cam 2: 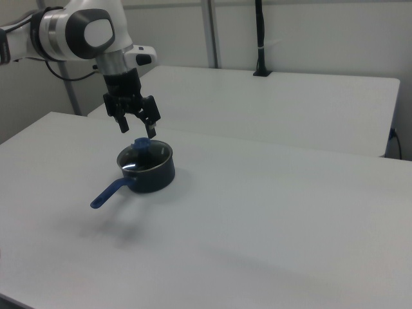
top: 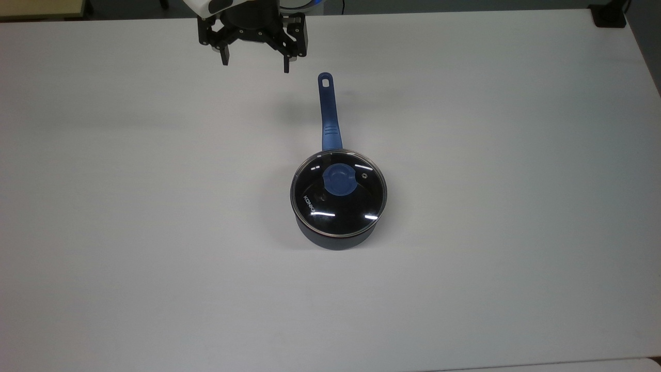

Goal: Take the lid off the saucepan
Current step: 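Move the open gripper over the saucepan and lower onto the blue lid knob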

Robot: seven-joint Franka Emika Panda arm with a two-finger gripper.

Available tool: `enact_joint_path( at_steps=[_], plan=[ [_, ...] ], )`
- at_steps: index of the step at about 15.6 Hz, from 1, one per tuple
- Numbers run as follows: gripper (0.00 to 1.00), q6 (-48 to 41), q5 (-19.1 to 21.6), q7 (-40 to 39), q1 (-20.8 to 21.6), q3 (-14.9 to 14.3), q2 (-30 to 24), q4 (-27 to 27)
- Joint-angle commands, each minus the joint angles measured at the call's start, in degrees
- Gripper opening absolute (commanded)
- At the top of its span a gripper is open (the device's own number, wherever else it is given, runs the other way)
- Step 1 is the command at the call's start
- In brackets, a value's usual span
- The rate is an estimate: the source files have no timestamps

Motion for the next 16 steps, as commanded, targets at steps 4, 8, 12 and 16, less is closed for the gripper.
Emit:
enact_joint_path(
  at_steps=[4, 8, 12, 16],
  plan=[
    [1.00, 1.2, -0.6, 0.2, -0.1, 0.1, -1.0, -1.0],
    [1.00, 1.4, -0.4, -0.1, 0.0, 0.1, -0.5, -0.9],
    [1.00, 8.2, 0.6, -1.1, 0.7, 0.8, 2.8, 0.2],
    [1.00, 13.4, 0.5, -1.5, 3.8, 1.5, 11.8, 6.3]
  ],
)
